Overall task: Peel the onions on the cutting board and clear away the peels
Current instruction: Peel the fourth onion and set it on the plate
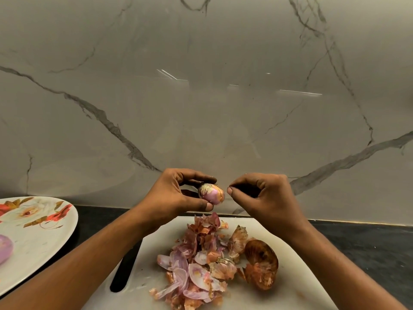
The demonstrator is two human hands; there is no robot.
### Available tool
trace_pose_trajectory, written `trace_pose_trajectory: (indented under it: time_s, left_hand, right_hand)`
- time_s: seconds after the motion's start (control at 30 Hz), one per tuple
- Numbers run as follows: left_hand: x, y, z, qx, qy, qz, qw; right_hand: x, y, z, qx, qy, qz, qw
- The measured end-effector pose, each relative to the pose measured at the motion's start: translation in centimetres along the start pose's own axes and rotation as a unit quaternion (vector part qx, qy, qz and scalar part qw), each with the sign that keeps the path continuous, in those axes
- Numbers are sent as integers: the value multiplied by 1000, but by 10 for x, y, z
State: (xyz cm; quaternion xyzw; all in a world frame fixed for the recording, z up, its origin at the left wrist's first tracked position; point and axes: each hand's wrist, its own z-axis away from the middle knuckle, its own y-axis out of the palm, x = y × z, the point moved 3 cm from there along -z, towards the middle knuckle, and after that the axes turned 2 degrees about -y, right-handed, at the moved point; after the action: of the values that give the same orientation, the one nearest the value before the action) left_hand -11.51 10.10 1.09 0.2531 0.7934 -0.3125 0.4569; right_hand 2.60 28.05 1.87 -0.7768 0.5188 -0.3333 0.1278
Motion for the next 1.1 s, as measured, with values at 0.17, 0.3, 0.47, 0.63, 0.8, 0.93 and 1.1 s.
trace_pose_trajectory:
  time_s: [0.17, 0.3, 0.47, 0.63, 0.8, 0.93, 1.1]
  left_hand:
    - [1, 1, 1, 12, 5, 4, 1000]
    - [2, 3, 0, 19, 13, -13, 1000]
    - [2, 3, 0, 16, 21, -27, 999]
    - [2, 5, 1, 28, 19, -26, 999]
    - [0, 2, 2, 19, 15, -9, 1000]
    - [-3, -1, 1, 4, 12, 23, 1000]
    - [-3, -2, 0, -17, 11, 27, 999]
  right_hand:
    - [6, 6, 0, 52, 28, -97, 993]
    - [6, 9, 3, 75, 42, -95, 992]
    - [4, 10, 1, 64, 43, -94, 993]
    - [6, 10, 2, 55, 23, -61, 996]
    - [2, 8, 0, 28, 34, -44, 998]
    - [-2, 0, -2, 9, 54, -36, 998]
    - [-3, 2, -4, 71, 190, -212, 956]
